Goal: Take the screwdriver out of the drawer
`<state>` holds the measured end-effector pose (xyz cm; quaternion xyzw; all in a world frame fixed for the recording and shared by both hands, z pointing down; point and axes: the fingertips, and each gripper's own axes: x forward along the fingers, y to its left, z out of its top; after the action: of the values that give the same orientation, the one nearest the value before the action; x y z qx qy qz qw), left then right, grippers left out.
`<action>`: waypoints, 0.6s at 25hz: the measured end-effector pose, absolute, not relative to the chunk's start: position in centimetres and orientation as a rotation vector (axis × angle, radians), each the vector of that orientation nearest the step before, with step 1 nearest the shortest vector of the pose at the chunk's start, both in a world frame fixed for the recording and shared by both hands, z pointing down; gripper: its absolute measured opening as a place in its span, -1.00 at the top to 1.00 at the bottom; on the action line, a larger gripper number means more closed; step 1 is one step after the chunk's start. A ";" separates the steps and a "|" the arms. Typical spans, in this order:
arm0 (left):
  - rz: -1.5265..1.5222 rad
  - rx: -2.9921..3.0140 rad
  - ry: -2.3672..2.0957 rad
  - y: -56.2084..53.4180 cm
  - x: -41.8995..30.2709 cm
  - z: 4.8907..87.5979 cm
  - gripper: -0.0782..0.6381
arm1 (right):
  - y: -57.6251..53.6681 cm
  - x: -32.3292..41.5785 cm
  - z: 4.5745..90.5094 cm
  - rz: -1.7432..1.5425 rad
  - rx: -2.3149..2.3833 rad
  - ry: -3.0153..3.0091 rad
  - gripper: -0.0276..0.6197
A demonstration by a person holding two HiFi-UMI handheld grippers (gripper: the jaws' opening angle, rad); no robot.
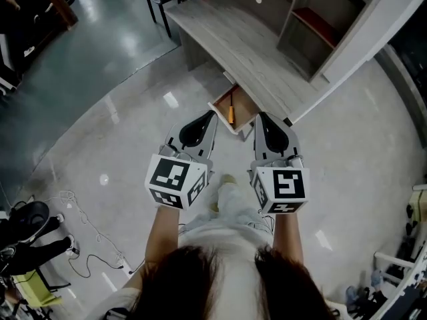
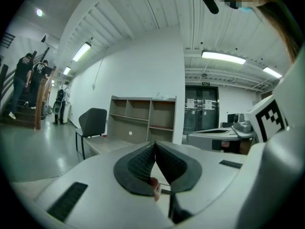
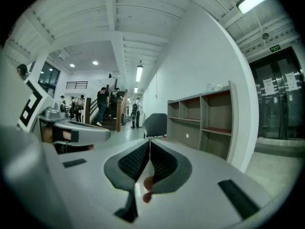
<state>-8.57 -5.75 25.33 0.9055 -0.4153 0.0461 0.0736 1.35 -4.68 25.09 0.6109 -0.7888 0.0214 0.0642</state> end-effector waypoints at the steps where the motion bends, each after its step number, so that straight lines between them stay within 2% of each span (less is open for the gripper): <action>1: 0.138 2.713 -1.251 -6.6 -8.3 25.5 0.73 | -5.5 1.5 25.4 0.066 1.835 -2.384 0.83; 15: 0.177 2.606 -1.335 -17.1 -5.9 29.9 0.73 | -15.6 3.5 31.8 0.172 1.685 -2.377 0.82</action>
<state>-5.93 -17.12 29.86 0.8835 -0.4527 0.0600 0.1041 3.54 -15.65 31.85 0.5737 -0.8093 0.0585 0.1115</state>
